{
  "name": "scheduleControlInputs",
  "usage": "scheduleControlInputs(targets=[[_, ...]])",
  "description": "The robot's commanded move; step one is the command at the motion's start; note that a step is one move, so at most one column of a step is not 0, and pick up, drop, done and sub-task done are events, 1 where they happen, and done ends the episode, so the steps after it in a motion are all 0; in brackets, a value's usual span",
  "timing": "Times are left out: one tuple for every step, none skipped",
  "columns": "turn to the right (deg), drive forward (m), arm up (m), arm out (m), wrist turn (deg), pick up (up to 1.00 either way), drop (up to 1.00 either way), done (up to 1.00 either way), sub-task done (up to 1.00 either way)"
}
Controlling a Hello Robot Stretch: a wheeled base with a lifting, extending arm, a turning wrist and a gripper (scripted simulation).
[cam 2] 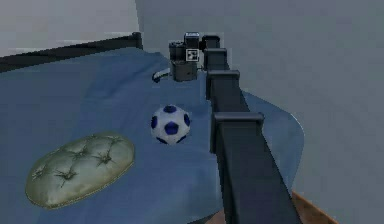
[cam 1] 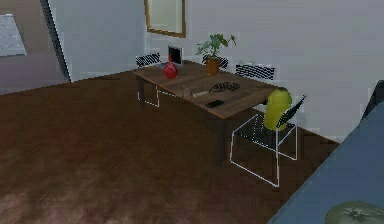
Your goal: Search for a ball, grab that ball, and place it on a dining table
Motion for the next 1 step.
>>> scheduleControlInputs(targets=[[0.0, 0.0, -0.28, 0.0, 0.0, 0.0, 0.0, 0.0, 0.0]])
